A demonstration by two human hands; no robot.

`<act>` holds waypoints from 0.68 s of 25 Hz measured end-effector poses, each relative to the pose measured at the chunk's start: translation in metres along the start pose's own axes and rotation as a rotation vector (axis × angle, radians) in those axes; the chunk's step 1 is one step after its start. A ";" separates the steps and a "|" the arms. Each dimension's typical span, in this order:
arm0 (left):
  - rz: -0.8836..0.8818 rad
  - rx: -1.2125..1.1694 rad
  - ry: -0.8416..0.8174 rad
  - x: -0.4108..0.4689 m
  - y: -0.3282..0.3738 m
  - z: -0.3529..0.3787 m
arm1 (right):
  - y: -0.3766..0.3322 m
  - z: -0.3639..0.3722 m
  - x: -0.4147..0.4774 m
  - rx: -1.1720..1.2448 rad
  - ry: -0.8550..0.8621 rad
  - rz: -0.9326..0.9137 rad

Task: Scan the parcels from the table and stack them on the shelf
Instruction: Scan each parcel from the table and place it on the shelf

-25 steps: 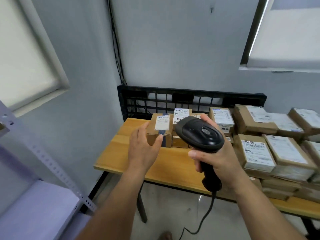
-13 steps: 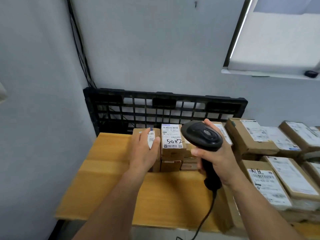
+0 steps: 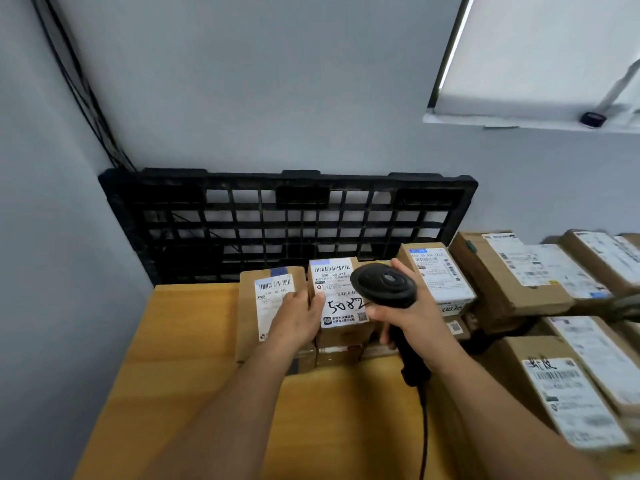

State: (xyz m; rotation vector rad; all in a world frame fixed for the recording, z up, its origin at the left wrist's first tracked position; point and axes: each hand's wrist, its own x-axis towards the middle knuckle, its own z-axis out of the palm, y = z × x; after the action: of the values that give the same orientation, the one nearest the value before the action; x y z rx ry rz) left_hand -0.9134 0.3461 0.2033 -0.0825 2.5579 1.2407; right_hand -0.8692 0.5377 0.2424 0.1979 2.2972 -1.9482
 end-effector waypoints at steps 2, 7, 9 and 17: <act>-0.014 -0.038 -0.032 0.002 -0.001 0.002 | 0.003 0.003 0.004 -0.011 -0.016 0.021; 0.080 -0.207 -0.046 -0.026 0.012 -0.005 | -0.006 -0.005 0.001 0.029 -0.033 -0.015; 0.103 -0.305 -0.076 -0.033 0.016 -0.012 | -0.012 -0.008 0.003 0.045 -0.018 -0.041; 0.147 -0.459 0.146 -0.055 0.031 -0.036 | -0.044 -0.017 -0.034 0.121 -0.125 -0.198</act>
State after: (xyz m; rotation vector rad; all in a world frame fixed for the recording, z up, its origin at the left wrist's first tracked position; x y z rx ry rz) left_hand -0.8749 0.3334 0.2635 -0.0852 2.3764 1.9238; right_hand -0.8435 0.5470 0.2944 -0.1420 2.1950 -2.1272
